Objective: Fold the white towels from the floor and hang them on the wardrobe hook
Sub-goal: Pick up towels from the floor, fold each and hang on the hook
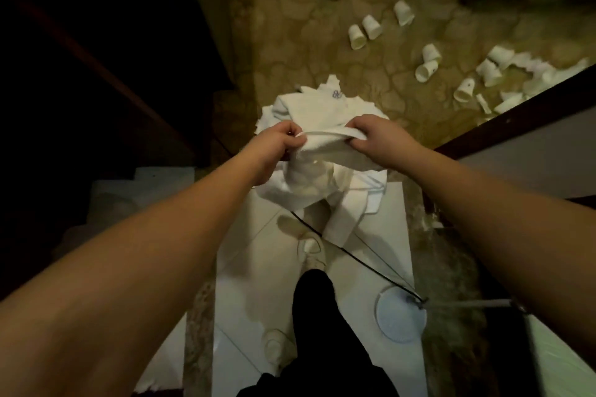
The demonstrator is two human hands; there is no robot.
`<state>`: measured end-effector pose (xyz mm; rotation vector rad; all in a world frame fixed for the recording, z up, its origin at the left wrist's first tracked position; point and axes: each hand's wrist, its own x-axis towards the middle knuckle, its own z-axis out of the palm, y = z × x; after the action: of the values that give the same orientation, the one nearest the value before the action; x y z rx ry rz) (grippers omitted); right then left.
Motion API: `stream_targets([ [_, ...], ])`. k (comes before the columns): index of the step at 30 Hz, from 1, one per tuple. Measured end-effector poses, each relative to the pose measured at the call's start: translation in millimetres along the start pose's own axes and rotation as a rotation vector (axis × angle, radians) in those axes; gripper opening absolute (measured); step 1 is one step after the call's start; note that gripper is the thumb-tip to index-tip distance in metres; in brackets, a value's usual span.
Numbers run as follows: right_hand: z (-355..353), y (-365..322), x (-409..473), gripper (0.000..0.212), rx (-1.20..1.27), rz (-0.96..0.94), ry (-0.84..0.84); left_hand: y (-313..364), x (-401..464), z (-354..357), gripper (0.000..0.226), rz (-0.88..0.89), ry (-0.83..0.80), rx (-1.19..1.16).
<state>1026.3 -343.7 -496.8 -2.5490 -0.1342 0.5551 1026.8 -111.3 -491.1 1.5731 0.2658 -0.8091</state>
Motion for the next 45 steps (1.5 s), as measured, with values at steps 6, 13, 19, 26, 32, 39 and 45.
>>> stream_targets([
  [6,-50.5,-55.9,-57.5,0.018,0.039,0.052,0.103,45.6,-109.4,-27.7,0.021,0.075,0.109,-0.105],
  [13,-82.0,-147.9,-127.6,0.024,0.110,0.015,0.187,59.3,-252.0,-57.0,0.023,0.162,0.213,0.078],
  [19,-100.7,-227.0,-189.7,0.022,0.136,-0.098,0.208,66.8,-373.5,-55.2,0.022,0.212,0.333,0.130],
  [26,-113.0,-269.8,-261.2,0.031,0.157,-0.285,0.163,52.7,-486.7,-16.1,0.016,0.263,0.406,0.510],
  [32,-109.0,-282.5,-334.4,0.032,0.172,-0.430,0.260,14.4,-573.6,11.7,0.023,0.174,0.527,0.545],
  [39,-109.2,-285.0,-408.9,0.034,0.150,-0.486,0.354,-68.9,-689.9,42.9,0.032,-0.106,0.668,0.671],
  [45,-65.5,-309.7,-469.6,0.035,0.173,-0.515,0.254,-132.4,-790.4,72.9,0.063,-0.402,0.733,0.740],
])
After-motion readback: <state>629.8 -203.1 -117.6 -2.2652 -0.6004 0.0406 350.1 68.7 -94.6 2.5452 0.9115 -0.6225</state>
